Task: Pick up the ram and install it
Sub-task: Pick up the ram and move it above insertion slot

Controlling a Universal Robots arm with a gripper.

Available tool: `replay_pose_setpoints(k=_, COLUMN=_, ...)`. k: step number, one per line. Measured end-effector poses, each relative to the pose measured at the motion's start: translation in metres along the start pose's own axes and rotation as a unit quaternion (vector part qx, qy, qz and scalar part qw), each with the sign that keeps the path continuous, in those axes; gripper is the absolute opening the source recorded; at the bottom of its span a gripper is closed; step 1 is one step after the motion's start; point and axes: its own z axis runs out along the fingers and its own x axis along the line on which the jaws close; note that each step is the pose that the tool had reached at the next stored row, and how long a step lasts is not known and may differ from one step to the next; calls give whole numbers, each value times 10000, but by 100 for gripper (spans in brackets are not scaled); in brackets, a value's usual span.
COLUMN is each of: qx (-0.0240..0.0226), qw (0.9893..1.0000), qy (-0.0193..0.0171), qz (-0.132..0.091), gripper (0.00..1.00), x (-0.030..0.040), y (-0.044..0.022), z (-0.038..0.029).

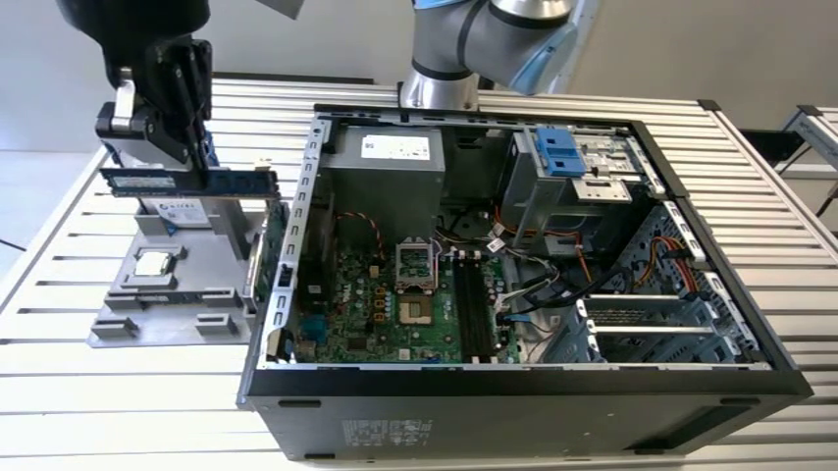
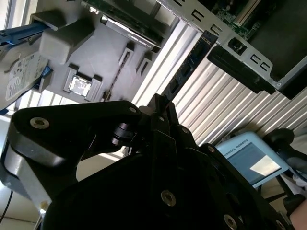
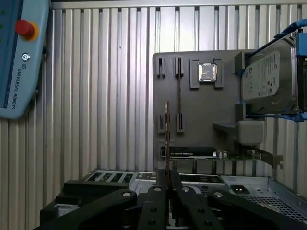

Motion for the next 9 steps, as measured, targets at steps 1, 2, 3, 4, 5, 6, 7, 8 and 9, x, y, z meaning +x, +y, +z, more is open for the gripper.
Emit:
replay_pose_setpoints(k=1, qx=0, qw=10000, qy=0, qz=-1, gripper=0, x=-4, y=-9, z=1)
replay_pose_setpoints(k=2, qx=0, qw=10000, qy=0, qz=-1, gripper=0, x=-8, y=-18, z=2)
replay_pose_setpoints(k=3, qx=0, qw=10000, qy=0, qz=-1, gripper=0, x=-12, y=-28, z=3)
replay_pose_setpoints(k=4, qx=0, qw=10000, qy=0, qz=-1, gripper=0, x=-15, y=-38, z=5)
replay_pose_setpoints(k=5, qx=0, qw=10000, qy=0, qz=-2, gripper=0, x=-18, y=-51, z=8)
replay_pose_setpoints(k=6, qx=0, qw=10000, qy=0, qz=-2, gripper=0, x=-22, y=-65, z=11)
replay_pose_setpoints(k=7, qx=0, qw=10000, qy=0, qz=-1, gripper=0, x=-25, y=-80, z=15)
replay_pose_setpoints(k=8, qx=0, qw=10000, qy=0, qz=-1, gripper=0, x=-28, y=-96, z=19)
replay_pose_setpoints(k=9, qx=0, qw=10000, qy=0, qz=-2, gripper=0, x=-31, y=-113, z=22)
